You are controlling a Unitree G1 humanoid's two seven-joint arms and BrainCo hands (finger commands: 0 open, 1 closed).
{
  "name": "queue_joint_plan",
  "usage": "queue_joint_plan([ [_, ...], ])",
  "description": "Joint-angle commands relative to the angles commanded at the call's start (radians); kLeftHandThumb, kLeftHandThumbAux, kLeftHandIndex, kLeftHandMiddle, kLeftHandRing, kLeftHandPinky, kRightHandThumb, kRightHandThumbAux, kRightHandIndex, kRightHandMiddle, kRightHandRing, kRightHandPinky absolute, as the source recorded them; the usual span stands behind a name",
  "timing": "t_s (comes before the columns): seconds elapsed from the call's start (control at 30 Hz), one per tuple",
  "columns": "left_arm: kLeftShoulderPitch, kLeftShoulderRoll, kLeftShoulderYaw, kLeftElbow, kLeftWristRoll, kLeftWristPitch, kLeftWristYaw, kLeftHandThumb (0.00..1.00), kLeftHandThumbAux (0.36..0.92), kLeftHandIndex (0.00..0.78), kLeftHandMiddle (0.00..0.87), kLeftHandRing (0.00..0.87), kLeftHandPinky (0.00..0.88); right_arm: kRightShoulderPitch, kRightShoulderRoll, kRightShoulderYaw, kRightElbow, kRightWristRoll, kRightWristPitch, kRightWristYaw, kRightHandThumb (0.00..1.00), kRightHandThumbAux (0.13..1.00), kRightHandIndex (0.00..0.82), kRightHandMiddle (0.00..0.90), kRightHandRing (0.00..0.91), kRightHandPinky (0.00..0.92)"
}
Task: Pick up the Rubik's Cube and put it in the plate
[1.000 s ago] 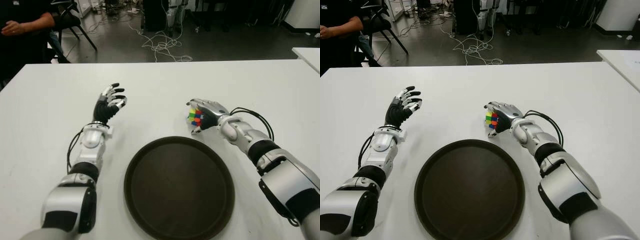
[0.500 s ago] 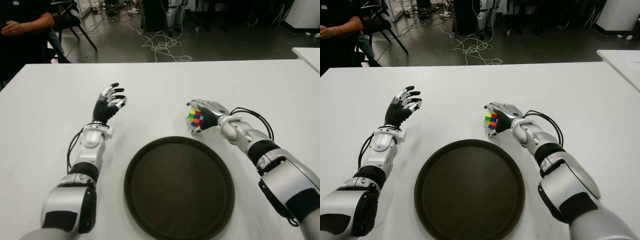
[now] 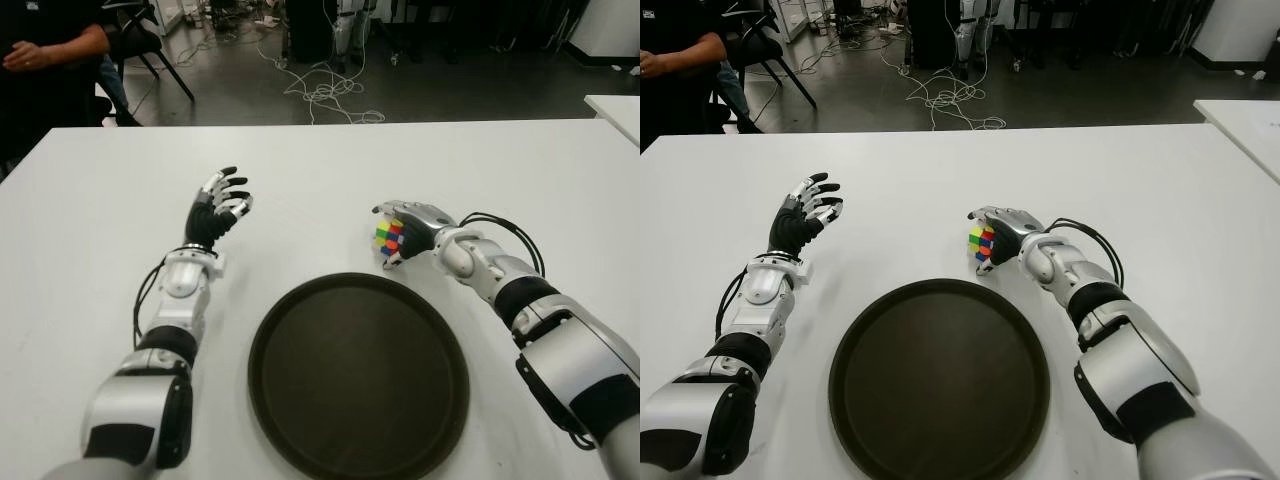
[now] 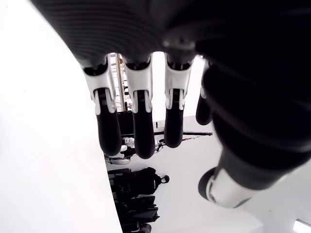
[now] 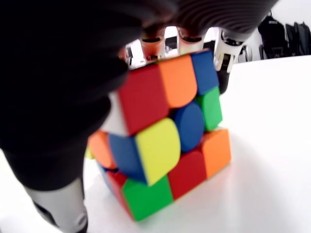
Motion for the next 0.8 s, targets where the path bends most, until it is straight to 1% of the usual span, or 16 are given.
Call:
queue_joint_plan([
  [0.1, 0.000, 0.002, -0.002, 0.001, 0.003, 0.000, 0.002, 0.069, 0.791, 0.179, 0.258, 0.283, 0.345, 0.000, 0.001, -0.003, 0.000, 0.006, -0.001, 0.009, 0.000, 0.951, 0.148, 0.161, 0.156, 0.152],
  [0.2, 0.000, 0.003, -0.004, 0.001, 0.006, -0.001, 0.005, 0.091, 0.799, 0.180, 0.260, 0.282, 0.339, 0.001, 0.001, -0.005, 0.000, 0.012, -0.004, 0.014, 0.000, 0.954, 0.148, 0.163, 0.162, 0.160],
  [0.37, 0.001, 0.002, -0.004, 0.001, 0.007, -0.004, 0.003, 0.084, 0.796, 0.176, 0.253, 0.277, 0.336, 0.002, 0.001, -0.007, -0.001, 0.014, -0.009, 0.022, 0.000, 0.955, 0.143, 0.175, 0.175, 0.154],
  [0.5, 0.002, 0.001, -0.002, 0.001, 0.005, -0.006, 0.001, 0.073, 0.794, 0.170, 0.245, 0.272, 0.341, 0.001, 0.001, -0.007, -0.001, 0.015, -0.007, 0.032, 0.000, 0.941, 0.124, 0.148, 0.136, 0.111],
  [0.8, 0.001, -0.001, 0.000, -0.001, 0.001, -0.004, -0.001, 0.073, 0.784, 0.176, 0.252, 0.276, 0.343, 0.004, -0.003, -0.008, -0.004, 0.015, -0.022, 0.033, 0.000, 0.933, 0.123, 0.131, 0.111, 0.092],
])
